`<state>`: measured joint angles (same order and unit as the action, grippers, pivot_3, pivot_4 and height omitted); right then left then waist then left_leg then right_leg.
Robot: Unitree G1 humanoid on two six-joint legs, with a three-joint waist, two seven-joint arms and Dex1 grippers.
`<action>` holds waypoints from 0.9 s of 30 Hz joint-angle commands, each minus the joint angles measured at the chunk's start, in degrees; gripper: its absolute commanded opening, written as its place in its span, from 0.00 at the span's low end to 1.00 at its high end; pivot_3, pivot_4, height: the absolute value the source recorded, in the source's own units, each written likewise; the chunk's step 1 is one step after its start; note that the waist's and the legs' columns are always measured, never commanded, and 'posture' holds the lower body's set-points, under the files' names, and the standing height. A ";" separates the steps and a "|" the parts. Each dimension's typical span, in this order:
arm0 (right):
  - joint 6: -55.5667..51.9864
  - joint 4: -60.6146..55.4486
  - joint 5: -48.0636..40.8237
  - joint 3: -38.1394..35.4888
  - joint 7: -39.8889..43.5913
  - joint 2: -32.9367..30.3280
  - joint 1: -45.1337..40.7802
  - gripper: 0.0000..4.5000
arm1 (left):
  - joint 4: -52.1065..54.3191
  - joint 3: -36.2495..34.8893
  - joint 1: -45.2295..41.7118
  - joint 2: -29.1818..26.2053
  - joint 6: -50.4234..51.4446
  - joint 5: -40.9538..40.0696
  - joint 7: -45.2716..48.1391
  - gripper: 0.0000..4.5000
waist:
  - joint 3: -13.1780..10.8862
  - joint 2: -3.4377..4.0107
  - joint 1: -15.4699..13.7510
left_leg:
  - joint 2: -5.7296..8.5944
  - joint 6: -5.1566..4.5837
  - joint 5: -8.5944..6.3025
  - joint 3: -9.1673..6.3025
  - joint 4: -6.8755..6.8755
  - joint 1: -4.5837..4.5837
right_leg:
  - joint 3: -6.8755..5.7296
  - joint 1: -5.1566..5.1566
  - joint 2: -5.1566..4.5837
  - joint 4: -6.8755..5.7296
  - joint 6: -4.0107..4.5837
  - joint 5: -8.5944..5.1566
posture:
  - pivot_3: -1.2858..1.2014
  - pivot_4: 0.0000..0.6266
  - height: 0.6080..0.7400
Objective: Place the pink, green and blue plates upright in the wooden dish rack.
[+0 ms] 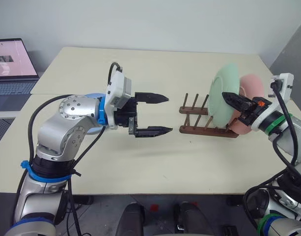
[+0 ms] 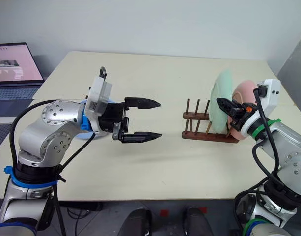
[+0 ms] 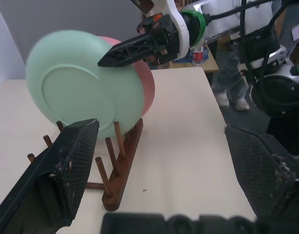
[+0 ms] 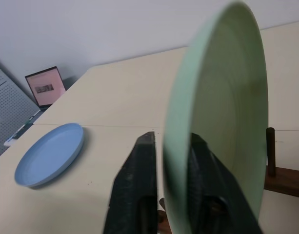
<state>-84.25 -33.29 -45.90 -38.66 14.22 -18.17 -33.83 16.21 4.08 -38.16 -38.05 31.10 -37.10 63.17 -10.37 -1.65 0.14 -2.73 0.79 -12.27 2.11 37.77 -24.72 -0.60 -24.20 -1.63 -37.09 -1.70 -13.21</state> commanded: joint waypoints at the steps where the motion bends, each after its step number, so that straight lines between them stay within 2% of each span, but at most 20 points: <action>1: 2.86 -0.98 -1.25 0.61 -0.47 -2.84 -2.41 0.48 | 1.56 -1.83 -0.83 -0.42 0.31 -0.81 -0.05 1.00 | -0.02 0.03 0.01 | 0.00 0.00 0.00 0.00 0.00 0.00 | 0.00 0.00 0.01 0.00 -0.02 0.01 | 0.52 0.24 1.00; 3: 3.58 -0.81 -1.58 1.10 -0.42 -4.03 -2.97 0.64 | 1.32 -1.64 -0.76 -0.68 0.10 -0.34 0.00 1.00 | -0.05 0.09 0.00 | 0.00 0.00 0.00 -0.01 0.00 0.00 | 0.00 -0.01 0.01 0.01 -0.02 0.01 | 0.52 0.24 1.00; 7: 10.29 -1.23 0.54 4.03 1.75 -10.48 -2.63 0.97 | 0.16 -1.49 -1.35 -0.53 -0.30 3.00 -3.48 1.00 | -0.09 0.15 -0.03 | 0.00 0.00 0.00 -0.03 0.00 -0.01 | -0.01 0.00 0.03 0.02 0.03 -0.02 | 0.52 0.24 1.00; 9: 13.59 -0.71 1.11 5.01 3.31 -13.66 -2.12 0.99 | -0.11 -1.66 -1.20 -0.61 0.26 3.99 -5.02 1.00 | -0.10 0.16 -0.05 | 0.00 0.00 0.00 -0.03 0.00 -0.01 | -0.01 0.00 0.03 0.04 0.04 -0.03 | 0.52 0.24 1.00; 12: 19.44 0.44 1.79 7.77 9.83 -20.59 -1.16 0.99 | 0.48 -4.62 0.42 -1.79 2.35 3.63 -8.12 1.00 | -0.11 0.18 -0.01 | 0.00 -0.01 0.00 -0.02 0.00 -0.02 | 0.01 0.00 0.03 0.08 0.03 -0.04 | 0.52 0.24 1.00; 15: 25.90 -0.32 2.49 13.15 19.67 -27.75 1.04 0.99 | 1.39 -11.39 4.85 -3.37 4.10 6.45 -17.14 1.00 | -0.13 0.21 0.40 | -0.02 -0.04 -0.03 0.00 -0.04 -0.01 | 0.05 -0.03 0.03 0.08 0.01 -0.03 | 0.52 0.24 1.00; 18: 32.74 -0.52 4.27 17.97 26.46 -31.62 3.61 0.99 | 0.61 -17.18 7.90 -2.81 5.83 8.93 -26.12 1.00 | -0.13 0.21 0.49 | -0.10 -0.05 -0.03 -0.11 -0.10 0.04 | 0.01 -0.02 0.16 0.07 -0.04 0.00 | 0.52 0.24 1.00; 21: 35.16 0.07 2.94 21.44 30.47 -31.69 4.36 0.99 | -0.94 -24.89 11.26 0.49 8.73 8.67 -35.36 1.00 | -0.13 0.21 0.39 | -0.14 -0.05 -0.03 -0.17 -0.10 0.06 | -0.06 0.00 0.19 0.02 -0.03 0.00 | 0.52 0.24 1.00; 23: 38.38 1.59 5.02 25.86 32.38 -30.66 3.52 0.99 | -3.54 -30.41 15.90 2.98 10.50 10.70 -42.53 1.00 | -0.12 0.20 0.41 | -0.14 -0.05 -0.03 -0.15 -0.07 0.06 | -0.04 0.01 0.19 0.02 -0.07 0.02 | 0.52 0.24 1.00; 27: 41.80 3.98 6.75 30.32 34.21 -29.48 1.48 0.99 | -5.03 -36.54 18.28 7.56 15.65 8.02 -49.87 1.00 | -0.16 0.13 0.22 | -0.12 -0.04 -0.03 -0.09 -0.02 0.10 | -0.01 0.03 0.12 0.00 -0.10 0.04 | 0.52 0.24 1.00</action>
<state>-44.32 -29.24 -39.37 -8.07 47.72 -47.77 -30.45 9.48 -29.66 -18.41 -30.68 45.41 -27.47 16.12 -10.52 -1.52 0.36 -2.86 0.75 -12.30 1.99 37.80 -24.66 -0.65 -24.18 -1.50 -37.09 -1.79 -13.17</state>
